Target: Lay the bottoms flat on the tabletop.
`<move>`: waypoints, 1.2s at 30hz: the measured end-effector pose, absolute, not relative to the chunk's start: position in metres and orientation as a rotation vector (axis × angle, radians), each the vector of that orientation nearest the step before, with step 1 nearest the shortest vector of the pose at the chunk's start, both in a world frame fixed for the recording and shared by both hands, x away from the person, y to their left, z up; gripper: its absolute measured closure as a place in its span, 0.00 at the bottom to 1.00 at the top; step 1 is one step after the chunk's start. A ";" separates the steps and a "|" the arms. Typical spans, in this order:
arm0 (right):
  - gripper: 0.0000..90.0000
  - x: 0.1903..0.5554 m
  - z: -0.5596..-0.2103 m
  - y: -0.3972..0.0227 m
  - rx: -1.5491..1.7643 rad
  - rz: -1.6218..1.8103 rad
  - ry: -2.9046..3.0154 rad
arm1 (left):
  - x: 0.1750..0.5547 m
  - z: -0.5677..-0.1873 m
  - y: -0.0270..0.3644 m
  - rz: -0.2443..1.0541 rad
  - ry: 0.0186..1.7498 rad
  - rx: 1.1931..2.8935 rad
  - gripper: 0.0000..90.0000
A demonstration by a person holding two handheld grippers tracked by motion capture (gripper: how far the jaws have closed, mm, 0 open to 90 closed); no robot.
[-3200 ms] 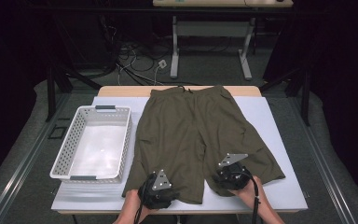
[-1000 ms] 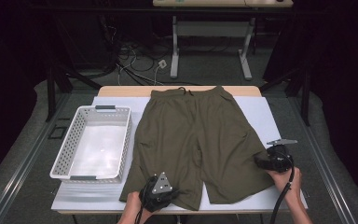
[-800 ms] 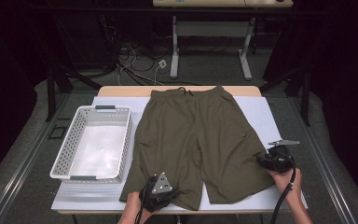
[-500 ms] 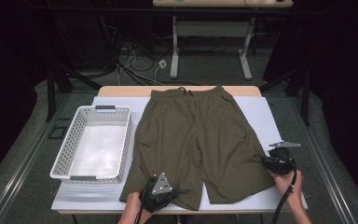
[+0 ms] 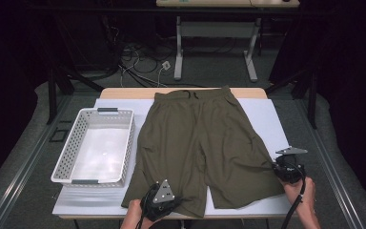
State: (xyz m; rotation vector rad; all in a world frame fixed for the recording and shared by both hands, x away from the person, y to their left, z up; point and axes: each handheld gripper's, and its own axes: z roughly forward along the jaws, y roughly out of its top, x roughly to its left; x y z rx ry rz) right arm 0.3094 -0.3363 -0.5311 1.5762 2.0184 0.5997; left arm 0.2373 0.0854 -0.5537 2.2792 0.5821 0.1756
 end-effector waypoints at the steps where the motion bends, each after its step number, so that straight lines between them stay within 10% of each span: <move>1: 1.00 0.309 -0.530 -0.336 1.567 0.587 2.016 | 0.237 -0.553 0.086 0.173 0.580 2.282 0.97; 12: 0.98 0.308 -0.530 -0.332 1.540 0.572 2.041 | 0.238 -0.554 0.086 0.165 0.569 2.295 0.94; 17: 0.65 0.316 -0.535 -0.334 1.542 0.639 2.069 | 0.243 -0.555 0.077 0.217 0.636 2.311 0.55; 22: 0.49 0.332 -0.536 -0.336 1.555 0.678 2.082 | 0.250 -0.556 0.072 0.266 0.705 2.321 0.36; 30: 0.50 0.369 -0.539 -0.335 1.628 0.643 2.135 | 0.259 -0.557 0.069 0.242 0.763 2.289 0.53; 36: 0.77 0.374 -0.542 -0.330 1.662 0.703 2.138 | 0.258 -0.560 0.072 0.200 0.730 2.246 0.82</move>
